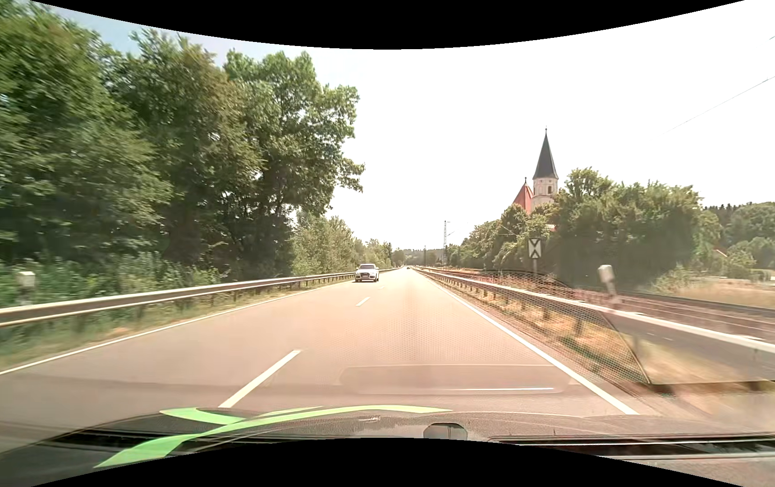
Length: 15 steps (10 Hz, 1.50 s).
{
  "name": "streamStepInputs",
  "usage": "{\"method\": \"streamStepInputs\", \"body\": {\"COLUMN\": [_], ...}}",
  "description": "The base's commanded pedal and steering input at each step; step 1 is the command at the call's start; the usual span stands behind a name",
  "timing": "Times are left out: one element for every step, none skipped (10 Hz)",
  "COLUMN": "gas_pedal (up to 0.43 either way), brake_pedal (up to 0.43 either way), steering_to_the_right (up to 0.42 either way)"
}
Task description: Follow the waypoints while adhering to traffic rules and regulations
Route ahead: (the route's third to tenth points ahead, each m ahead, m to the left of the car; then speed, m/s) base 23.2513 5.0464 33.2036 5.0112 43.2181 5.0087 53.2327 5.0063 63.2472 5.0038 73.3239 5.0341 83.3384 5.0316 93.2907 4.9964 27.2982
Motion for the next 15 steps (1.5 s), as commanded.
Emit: {"method": "streamStepInputs", "body": {"gas_pedal": [0.26,0.26,0.268,0.268,0.268,0.28,0.28,0.28,0.28,0.268,0.268,0.268,0.268,0.268,0.268], "brake_pedal": [0.0,0.0,0.0,0.0,0.0,0.0,0.0,0.0,0.0,0.0,0.0,0.0,0.0,0.0,0.0], "steering_to_the_right": [-0.002,-0.002,-0.001,-0.001,-0.001,-0.001,-0.001,-0.001,-0.001,-0.001,-0.001,-0.001,-0.001,-0.001,-0.001]}}
